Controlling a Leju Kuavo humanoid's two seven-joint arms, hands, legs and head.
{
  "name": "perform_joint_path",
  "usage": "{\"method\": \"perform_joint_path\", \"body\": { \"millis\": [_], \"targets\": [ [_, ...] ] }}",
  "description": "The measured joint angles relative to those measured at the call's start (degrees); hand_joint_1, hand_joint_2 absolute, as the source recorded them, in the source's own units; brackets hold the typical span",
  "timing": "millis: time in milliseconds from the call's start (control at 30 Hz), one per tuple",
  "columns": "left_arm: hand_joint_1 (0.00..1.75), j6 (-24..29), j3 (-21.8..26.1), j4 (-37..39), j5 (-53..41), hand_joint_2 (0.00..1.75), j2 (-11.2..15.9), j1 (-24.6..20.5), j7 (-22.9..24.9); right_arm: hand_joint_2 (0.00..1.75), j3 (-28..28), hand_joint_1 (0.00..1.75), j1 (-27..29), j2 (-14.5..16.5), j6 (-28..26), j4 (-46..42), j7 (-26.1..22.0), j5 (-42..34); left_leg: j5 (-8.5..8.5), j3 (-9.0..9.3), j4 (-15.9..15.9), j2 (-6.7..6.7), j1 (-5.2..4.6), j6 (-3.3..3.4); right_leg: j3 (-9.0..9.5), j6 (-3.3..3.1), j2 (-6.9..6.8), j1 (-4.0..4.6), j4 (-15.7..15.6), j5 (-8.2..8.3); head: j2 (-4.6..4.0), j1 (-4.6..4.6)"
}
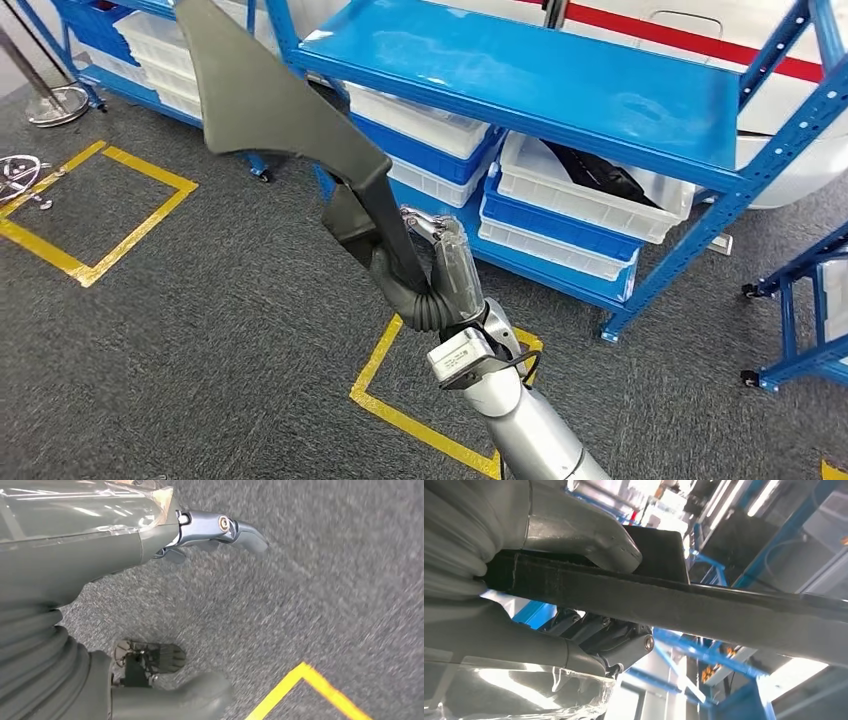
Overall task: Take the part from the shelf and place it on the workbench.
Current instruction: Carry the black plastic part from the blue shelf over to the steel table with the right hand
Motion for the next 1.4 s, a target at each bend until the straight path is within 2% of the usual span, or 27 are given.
{"method": "perform_joint_path", "body": {
  "millis": [67,133,167,200,267,300,367,433,500,567,633,667,700,733,800,867,933,1000,1033,1100,1167,1200,1233,1267,1300,1333,1400],
  "targets": [
    [0.00,-0.2,0.0,0.0,0.0,1.75,-0.1,-0.1,-0.1,1.75,0.0,1.75,0.0,0.0,0.1,-0.1,-0.1,0.0,0.42,0.27,-0.5,-0.44,0.12,0.41,-0.76,-0.14,2.21,-0.10,1.9,-1.11,0.00,0.00],
    [0.00,-0.2,0.0,0.0,0.0,1.75,-0.1,-0.2,-0.1,1.75,0.0,1.75,0.0,0.0,0.1,-0.1,-0.1,0.0,0.45,0.26,-0.5,-0.55,0.12,0.48,-1.10,-0.23,2.56,-0.11,2.7,-1.47,0.00,-0.01],
    [0.00,-0.4,0.0,0.0,0.0,1.75,-0.1,-0.2,0.0,1.75,0.0,1.75,0.2,-0.1,0.1,-0.1,-0.1,0.1,0.50,0.15,-0.5,-1.33,0.12,0.51,-2.91,-0.18,2.90,-0.17,6.2,-2.68,0.00,0.06],
    [0.00,-0.7,0.0,0.0,0.0,1.75,-0.1,-0.2,0.1,1.75,0.0,1.75,0.4,-0.2,0.2,-0.1,-0.1,0.3,0.56,0.06,-0.4,-2.58,0.13,0.50,-3.61,0.25,3.34,-0.25,7.4,-2.75,0.00,0.13],
    [0.00,-1.4,0.0,0.0,-0.1,1.75,-0.2,-0.2,0.5,1.75,0.0,1.75,0.8,-0.5,0.5,-0.1,-0.1,0.6,0.61,-0.24,0.0,-5.56,0.15,0.27,-3.19,1.34,5.42,-0.68,5.9,-1.45,0.00,0.28],
    [0.00,-1.7,0.0,0.0,-0.1,1.75,-0.2,-0.2,0.7,1.75,0.0,1.75,0.8,-0.5,0.6,-0.1,-0.1,0.7,0.53,-0.45,0.4,-6.49,0.09,0.01,-1.12,1.62,6.31,-0.88,1.4,0.44,0.00,0.27],
    [0.00,-2.3,0.0,0.0,-0.2,1.75,-0.1,-0.1,1.3,1.75,0.1,1.75,0.9,-0.5,0.7,-0.2,-0.1,0.8,0.54,-1.11,0.7,-7.42,0.07,-0.71,0.00,0.98,7.23,-0.95,-1.4,1.42,0.00,0.25],
    [0.00,-2.9,0.0,0.0,-0.5,1.75,0.0,0.2,2.0,1.75,0.1,1.75,0.9,-0.4,0.9,-0.2,-0.1,0.8,0.76,-1.57,0.7,-7.96,0.25,-1.40,-0.01,0.06,6.23,-0.87,-1.5,1.76,0.00,0.21],
    [0.00,-3.3,0.0,0.1,-0.7,1.75,0.0,0.3,2.4,1.75,0.0,1.75,0.9,-0.2,1.0,-0.2,-0.1,0.9,-0.39,-2.51,2.5,-5.79,0.25,-1.95,0.13,-0.71,5.13,-1.10,-1.7,1.96,0.00,0.05],
    [0.00,-3.5,0.0,0.1,-0.8,1.75,-0.1,0.2,2.5,1.75,0.0,1.75,0.9,-0.1,1.1,-0.2,-0.1,0.9,-3.87,-5.55,9.0,-2.40,0.31,-2.51,0.23,-1.31,3.84,-1.02,-1.8,1.90,0.00,-0.14],
    [0.00,-3.5,0.0,0.1,-0.8,1.75,-0.1,0.2,2.5,1.75,-0.1,1.75,1.0,-0.1,1.1,-0.2,-0.1,0.9,-6.83,-9.27,16.5,-1.20,0.63,-2.95,0.23,-1.56,2.43,-0.78,-1.8,1.78,0.00,-0.17],
    [0.00,-3.5,0.0,0.1,-0.8,1.75,-0.1,0.3,2.6,1.75,-0.1,1.75,1.0,-0.1,1.1,-0.2,-0.1,0.9,-6.91,-10.01,17.8,-1.05,0.75,-3.07,0.25,-1.60,1.73,-0.73,-1.8,1.73,0.00,-0.18],
    [0.00,-3.5,0.0,0.1,-0.8,1.75,-0.1,0.3,2.6,1.75,-0.1,1.75,1.0,-0.1,1.1,-0.2,-0.1,0.9,-5.93,-9.52,16.8,-0.88,0.85,-3.11,0.29,-1.62,1.06,-0.70,-1.8,1.66,0.00,-0.19],
    [0.00,-3.7,0.0,0.1,-0.9,1.75,-0.1,0.3,2.8,1.75,-0.1,1.75,1.0,-0.1,1.2,-0.2,-0.1,0.9,-4.15,-7.76,13.5,-0.47,0.90,-3.05,0.38,-1.61,0.43,-0.70,-1.8,1.58,0.00,-0.19],
    [0.00,-4.2,0.0,0.1,-1.2,1.75,0.0,0.2,3.5,1.75,-0.1,1.75,0.9,0.1,1.3,-0.2,-0.1,1.0,-1.14,-3.15,5.2,1.84,0.66,-2.62,0.63,-1.35,-0.62,-0.43,-1.8,1.32,0.00,-0.16],
    [0.00,-4.7,-0.1,0.1,-1.5,1.75,0.0,0.2,4.2,1.75,-0.1,1.75,0.8,0.2,1.6,-0.2,-0.1,1.1,-0.39,-1.16,1.4,3.02,0.15,-1.98,0.81,-0.82,-1.46,-0.07,-1.8,1.02,0.00,-0.09],
    [0.00,-5.0,-0.1,0.1,-1.9,1.75,0.0,0.2,4.8,1.75,-0.1,1.75,0.7,0.2,1.9,-0.2,0.0,1.4,-0.29,-1.21,1.1,1.74,-0.09,-1.24,1.10,-0.19,-2.26,0.06,-2.0,0.83,0.00,-0.03],
    [0.00,-5.1,-0.2,0.1,-2.2,1.75,-0.1,0.3,5.2,1.75,-0.1,1.75,0.6,0.2,2.1,-0.3,0.0,1.7,0.20,-0.68,0.3,0.53,0.09,-0.38,0.84,0.16,-0.78,0.02,-0.8,-0.08,0.00,0.05],
    [0.00,-5.2,-0.2,0.1,-2.3,1.75,-0.1,0.2,5.3,1.75,-0.1,1.75,0.6,0.2,2.2,-0.3,0.0,1.8,0.46,-0.38,-0.1,-0.11,0.23,0.01,-0.04,0.06,0.71,0.00,1.3,-1.25,0.00,0.14],
    [0.00,-5.2,-0.2,0.1,-2.4,1.75,-0.2,0.2,5.5,1.75,-0.1,1.75,0.8,0.0,2.3,-0.4,0.0,2.0,0.61,-0.33,-0.2,-1.47,0.31,0.40,-3.67,-0.52,3.24,-0.20,8.8,-4.50,0.00,0.20],
    [0.00,-5.2,-0.2,0.1,-2.4,1.75,-0.2,0.3,5.6,1.75,-0.2,1.75,1.2,-0.2,2.4,-0.4,0.1,2.2,0.59,-0.38,-0.2,-3.15,0.30,0.44,-6.98,-0.29,3.80,-0.30,14.7,-6.17,0.00,0.23],
    [0.00,-5.2,-0.2,0.1,-2.4,1.75,-0.3,0.4,5.6,1.75,-0.1,1.75,1.3,-0.3,2.5,-0.4,0.1,2.3,0.58,-0.37,-0.2,-4.03,0.31,0.43,-7.27,0.20,3.88,-0.35,14.6,-5.62,0.00,0.24],
    [0.00,-5.1,-0.2,0.1,-2.4,1.75,-0.3,0.4,5.6,1.75,-0.1,1.75,1.3,-0.3,2.7,-0.4,0.1,2.4,0.55,-0.33,-0.1,-4.91,0.33,0.37,-6.22,0.82,4.06,-0.45,11.9,-4.05,0.00,0.25],
    [0.00,-5.1,-0.2,0.1,-2.4,1.75,-0.3,0.5,5.6,1.75,-0.1,1.75,1.3,-0.3,2.8,-0.4,0.2,2.4,0.45,-0.37,0.2,-5.79,0.34,0.21,-4.32,1.43,4.75,-0.69,7.5,-2.00,0.00,0.26],
    [0.00,-5.0,-0.2,0.1,-2.4,1.75,-0.4,0.5,5.6,1.75,-0.1,1.75,1.3,-0.3,2.9,-0.5,0.2,2.5,0.29,-0.50,0.5,-6.59,0.26,-0.05,-2.62,1.69,5.55,-0.86,3.5,-0.33,0.00,0.25],
    [0.00,-4.9,-0.2,0.1,-2.4,1.75,-0.4,0.5,5.6,1.75,-0.1,1.75,1.4,-0.3,3.0,-0.5,0.2,2.6,0.14,-0.71,0.8,-7.28,0.19,-0.38,-1.27,1.61,6.12,-1.00,0.5,0.89,0.00,0.24],
    [0.00,-4.7,-0.2,0.1,-2.4,1.75,-0.4,0.7,5.6,1.75,-0.1,1.75,1.4,-0.4,3.1,-0.5,0.3,2.8,0.09,-1.15,1.1,-8.11,0.16,-1.11,-0.63,0.71,6.27,-0.81,-1.0,1.50,0.00,0.20]
  ]
}}
